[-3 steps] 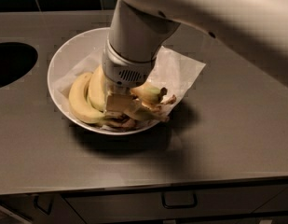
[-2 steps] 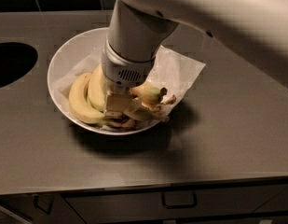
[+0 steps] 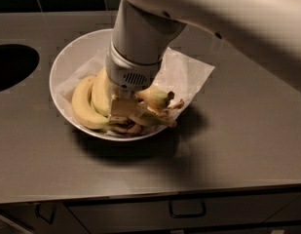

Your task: Pick banana from white bowl

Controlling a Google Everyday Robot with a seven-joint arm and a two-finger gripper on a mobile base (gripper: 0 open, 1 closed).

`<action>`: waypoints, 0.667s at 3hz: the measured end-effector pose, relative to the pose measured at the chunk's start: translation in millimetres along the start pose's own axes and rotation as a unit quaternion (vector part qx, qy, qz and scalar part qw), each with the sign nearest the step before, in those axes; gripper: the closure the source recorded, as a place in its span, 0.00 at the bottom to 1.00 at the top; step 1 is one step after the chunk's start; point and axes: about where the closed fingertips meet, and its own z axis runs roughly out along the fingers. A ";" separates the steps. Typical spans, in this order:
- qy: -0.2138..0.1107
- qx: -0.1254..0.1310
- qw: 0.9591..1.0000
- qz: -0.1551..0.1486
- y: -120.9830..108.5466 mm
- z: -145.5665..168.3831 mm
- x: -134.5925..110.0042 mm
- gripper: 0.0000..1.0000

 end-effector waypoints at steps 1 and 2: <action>-0.001 0.021 1.000 -0.002 1.4 -19.1 -2.0 1.00; -0.005 0.050 0.999 -0.006 3.5 -43.0 -8.7 1.00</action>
Offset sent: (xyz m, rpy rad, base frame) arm -0.0138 -0.0133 0.0631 0.0375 -0.1482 -0.0400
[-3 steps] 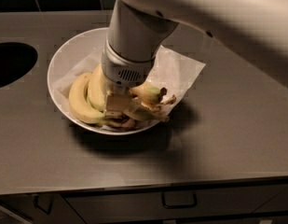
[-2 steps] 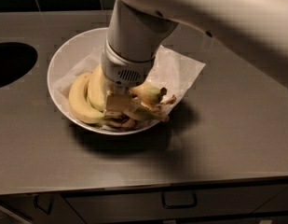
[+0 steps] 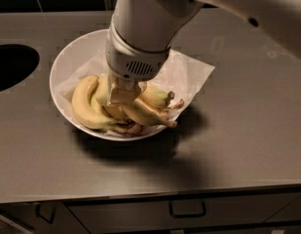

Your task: Pick banana from white bowl

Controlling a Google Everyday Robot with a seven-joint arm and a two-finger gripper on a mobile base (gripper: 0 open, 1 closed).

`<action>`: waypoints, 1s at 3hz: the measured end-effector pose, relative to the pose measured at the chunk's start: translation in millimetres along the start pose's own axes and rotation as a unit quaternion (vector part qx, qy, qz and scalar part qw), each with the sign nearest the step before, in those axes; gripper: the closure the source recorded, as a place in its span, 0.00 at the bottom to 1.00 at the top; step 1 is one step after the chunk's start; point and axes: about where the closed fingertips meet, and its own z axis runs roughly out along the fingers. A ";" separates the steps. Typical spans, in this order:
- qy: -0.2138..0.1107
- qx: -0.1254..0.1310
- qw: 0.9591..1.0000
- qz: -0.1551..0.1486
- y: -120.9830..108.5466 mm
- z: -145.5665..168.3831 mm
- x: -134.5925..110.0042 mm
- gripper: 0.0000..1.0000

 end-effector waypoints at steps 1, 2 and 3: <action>-0.008 0.030 0.999 -0.007 0.1 -23.7 -8.2 1.00; -0.020 0.061 0.998 -0.013 1.9 -47.9 -14.6 1.00; -0.046 0.091 0.995 -0.022 2.3 -70.0 -18.1 1.00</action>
Offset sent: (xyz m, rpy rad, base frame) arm -0.0117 -0.0135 0.0528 0.0799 -0.1431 -0.0217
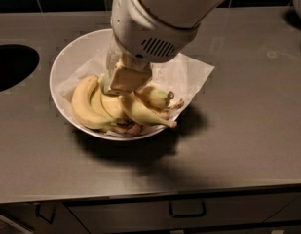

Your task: Pick banana from white bowl

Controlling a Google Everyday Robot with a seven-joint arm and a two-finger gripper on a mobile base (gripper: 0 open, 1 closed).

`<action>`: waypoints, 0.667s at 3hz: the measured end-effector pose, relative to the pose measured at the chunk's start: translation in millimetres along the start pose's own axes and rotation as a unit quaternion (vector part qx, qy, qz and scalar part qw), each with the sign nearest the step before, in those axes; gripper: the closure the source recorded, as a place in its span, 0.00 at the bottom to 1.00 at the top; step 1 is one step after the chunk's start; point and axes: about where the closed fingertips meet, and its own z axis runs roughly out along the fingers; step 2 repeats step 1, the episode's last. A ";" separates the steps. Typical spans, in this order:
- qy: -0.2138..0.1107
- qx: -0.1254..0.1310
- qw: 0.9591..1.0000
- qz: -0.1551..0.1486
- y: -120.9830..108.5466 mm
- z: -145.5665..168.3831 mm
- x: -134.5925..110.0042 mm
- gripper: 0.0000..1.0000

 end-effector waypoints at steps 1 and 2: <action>0.000 0.000 1.000 0.000 0.0 0.0 0.0 1.00; 0.000 0.000 1.000 0.000 0.0 0.0 0.0 1.00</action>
Offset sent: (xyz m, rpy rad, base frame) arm 0.0000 0.0000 0.0000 0.0000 0.0000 0.0000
